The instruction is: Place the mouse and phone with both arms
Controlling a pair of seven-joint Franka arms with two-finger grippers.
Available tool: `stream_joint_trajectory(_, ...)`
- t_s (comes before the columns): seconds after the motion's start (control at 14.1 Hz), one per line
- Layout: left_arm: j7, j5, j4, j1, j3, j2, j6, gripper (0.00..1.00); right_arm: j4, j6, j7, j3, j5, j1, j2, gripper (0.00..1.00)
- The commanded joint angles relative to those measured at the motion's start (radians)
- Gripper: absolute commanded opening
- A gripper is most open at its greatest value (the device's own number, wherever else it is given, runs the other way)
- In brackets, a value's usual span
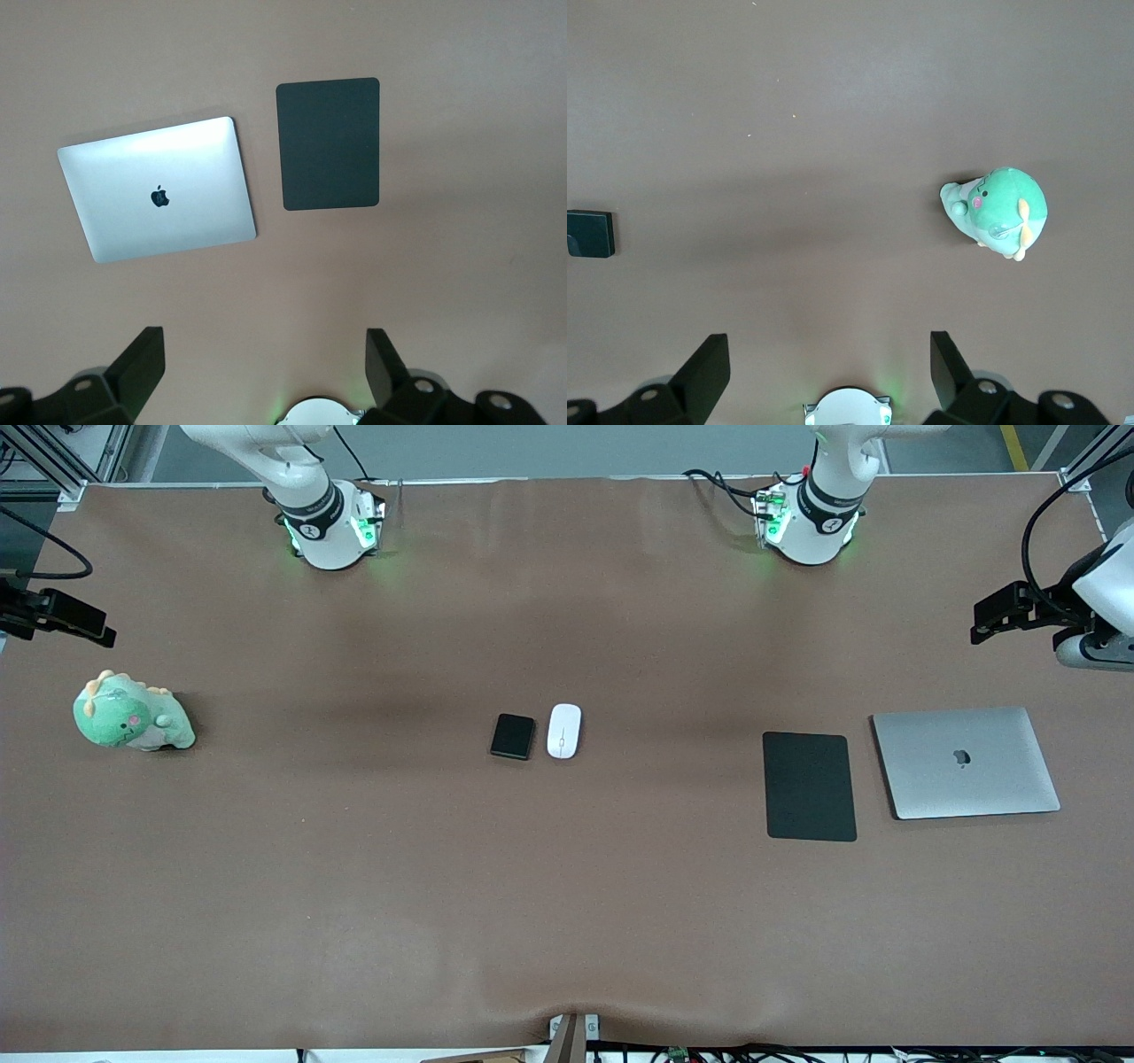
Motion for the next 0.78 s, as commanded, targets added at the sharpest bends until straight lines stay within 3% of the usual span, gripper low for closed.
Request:
stream_joint_trajectory(0.0,0.049,0.025,0.021,0.002,0.000,0.010,-0.013,1.00,0.012,-0.004,-0.010,0.009,-0.006,-0.009,-0.003,1.00)
stream_joint_trajectory(0.71,0.048,0.024,0.021,-0.009,-0.003,0.022,-0.014,1.00,0.014,0.018,-0.122,0.007,-0.007,-0.011,-0.003,1.00)
